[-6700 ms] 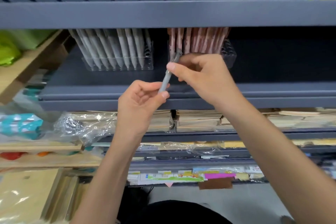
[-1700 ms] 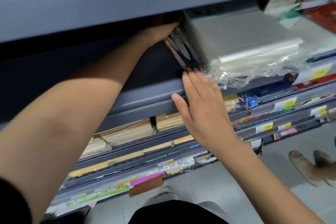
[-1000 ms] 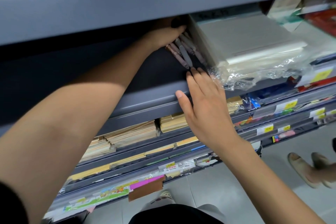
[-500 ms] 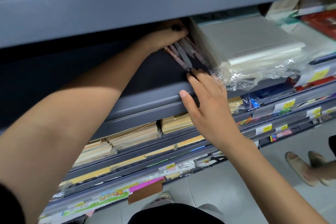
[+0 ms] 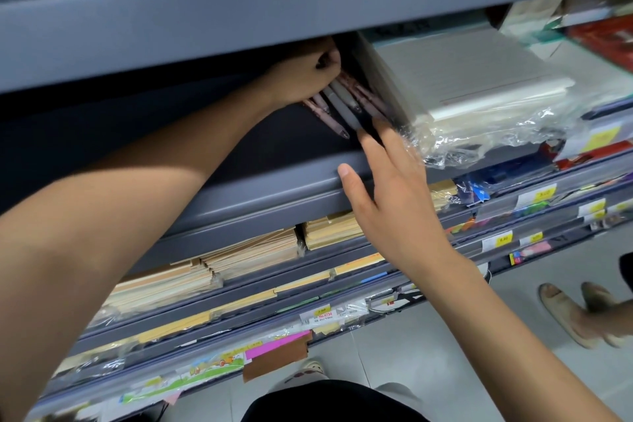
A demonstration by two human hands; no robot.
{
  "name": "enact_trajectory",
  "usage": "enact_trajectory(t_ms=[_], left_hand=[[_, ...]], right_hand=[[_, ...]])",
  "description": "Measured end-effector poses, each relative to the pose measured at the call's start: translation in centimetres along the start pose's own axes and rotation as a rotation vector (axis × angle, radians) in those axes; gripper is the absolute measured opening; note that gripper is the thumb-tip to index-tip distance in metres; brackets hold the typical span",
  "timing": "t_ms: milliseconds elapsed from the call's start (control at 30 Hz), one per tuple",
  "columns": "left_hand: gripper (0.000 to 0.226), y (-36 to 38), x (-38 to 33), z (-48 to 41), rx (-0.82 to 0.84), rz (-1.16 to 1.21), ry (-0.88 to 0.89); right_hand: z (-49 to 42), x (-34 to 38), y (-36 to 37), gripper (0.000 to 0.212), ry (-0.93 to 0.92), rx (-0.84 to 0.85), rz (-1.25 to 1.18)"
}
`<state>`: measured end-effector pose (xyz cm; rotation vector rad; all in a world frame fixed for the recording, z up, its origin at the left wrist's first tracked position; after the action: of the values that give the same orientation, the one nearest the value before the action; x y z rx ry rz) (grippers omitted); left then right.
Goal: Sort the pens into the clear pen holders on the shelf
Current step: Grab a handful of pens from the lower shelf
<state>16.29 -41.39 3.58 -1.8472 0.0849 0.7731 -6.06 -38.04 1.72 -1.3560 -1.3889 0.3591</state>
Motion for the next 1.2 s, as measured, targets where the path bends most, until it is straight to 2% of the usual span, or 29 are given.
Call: enact_trajectory(t_ms=[267,467,600,733,867,967,1200], left_hand=[[0.025,0.9,-1.4,0.0,0.101,0.063,0.087],[0.020,0.5,-0.4,0.1,0.141,0.067,0.041],[0.019,-0.1,0.0,0.5,0.114,0.095,0.039],[0.028,-0.3,0.1,0.6,0.103,0.135,0.034],[0.009,-1.5,1.6,0.4,-0.019,0.105,-0.046],[0.024,-1.8,3.2,0.2,-0.050,0.094,-0.172],[0.027,-2.3,2.2,0.8,-0.139,0.055,-0.115]], right_hand=[[-0.3,0.2,-0.5,0.040,0.004,-0.031,0.061],[-0.1,0.1,-0.7,0.034,0.005,-0.032,-0.014],[-0.5,0.2,-0.7,0.028,0.026,-0.017,0.016],[-0.8,0.6,-0.7,0.033,0.011,0.027,0.029],[-1.8,1.0,-0.6,0.042,-0.019,0.064,0.045],[-2.7,0.9,-0.5,0.038,0.017,0.045,0.070],[-4.4,-0.1,-0.3,0.027,0.146,-0.006,0.007]])
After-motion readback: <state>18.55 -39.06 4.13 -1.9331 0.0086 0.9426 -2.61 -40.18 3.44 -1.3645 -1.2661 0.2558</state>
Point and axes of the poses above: each hand's wrist, its own z-axis away from the middle knuckle, its own y-axis out of the palm, x = y × z, the point moved 9 cm from there along -z, towards the middle knuckle, and after that the axes turned 2 degrees about x, right-handed, at the moved point
